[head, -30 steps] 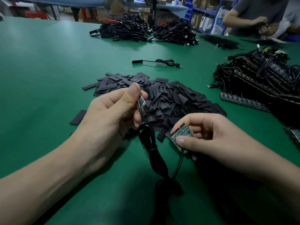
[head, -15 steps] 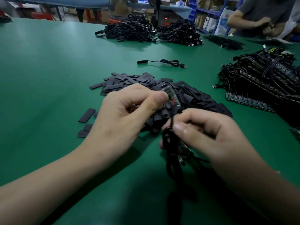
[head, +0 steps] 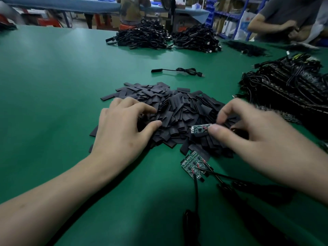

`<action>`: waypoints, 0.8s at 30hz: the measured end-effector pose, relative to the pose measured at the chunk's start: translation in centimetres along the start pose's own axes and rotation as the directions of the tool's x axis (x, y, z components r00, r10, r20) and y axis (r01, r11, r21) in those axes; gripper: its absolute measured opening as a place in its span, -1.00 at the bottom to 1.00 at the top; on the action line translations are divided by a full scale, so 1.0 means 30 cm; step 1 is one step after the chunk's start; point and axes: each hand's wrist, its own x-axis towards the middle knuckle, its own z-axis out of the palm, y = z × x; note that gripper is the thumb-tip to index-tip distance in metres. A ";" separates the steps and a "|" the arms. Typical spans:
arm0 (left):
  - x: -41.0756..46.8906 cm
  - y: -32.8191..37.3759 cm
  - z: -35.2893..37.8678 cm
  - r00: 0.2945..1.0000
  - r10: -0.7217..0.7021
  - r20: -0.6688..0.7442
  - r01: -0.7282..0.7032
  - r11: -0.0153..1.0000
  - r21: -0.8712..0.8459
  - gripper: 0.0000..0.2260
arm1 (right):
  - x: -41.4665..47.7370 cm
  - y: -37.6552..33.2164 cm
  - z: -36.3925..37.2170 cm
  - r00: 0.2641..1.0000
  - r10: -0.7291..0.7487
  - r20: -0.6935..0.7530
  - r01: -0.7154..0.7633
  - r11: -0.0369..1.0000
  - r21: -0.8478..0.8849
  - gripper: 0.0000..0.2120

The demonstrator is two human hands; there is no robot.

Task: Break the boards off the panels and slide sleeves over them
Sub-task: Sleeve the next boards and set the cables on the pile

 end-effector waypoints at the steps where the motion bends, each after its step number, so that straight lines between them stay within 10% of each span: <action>1: -0.001 -0.002 0.001 1.000 -0.007 -0.011 0.007 1.000 0.018 -0.65 | -0.001 0.003 0.016 1.000 -0.017 0.001 0.017 1.000 -0.024 -0.59; 17: -0.019 -0.002 -0.020 0.972 0.158 -0.173 -0.154 0.987 0.035 -0.90 | -0.004 0.042 0.151 0.972 -0.124 -0.201 0.147 0.984 0.102 -0.84; 21: -0.035 0.038 -0.031 0.918 0.276 -0.286 -0.346 0.909 -0.232 -0.91 | -0.007 0.043 0.157 0.964 -0.066 -0.260 0.150 0.935 0.322 -0.91; 24: -0.070 0.095 -0.024 0.981 0.176 -0.083 -0.189 0.762 -0.619 -0.92 | -0.006 0.034 0.150 0.974 -0.029 -0.224 0.138 0.860 0.491 -0.86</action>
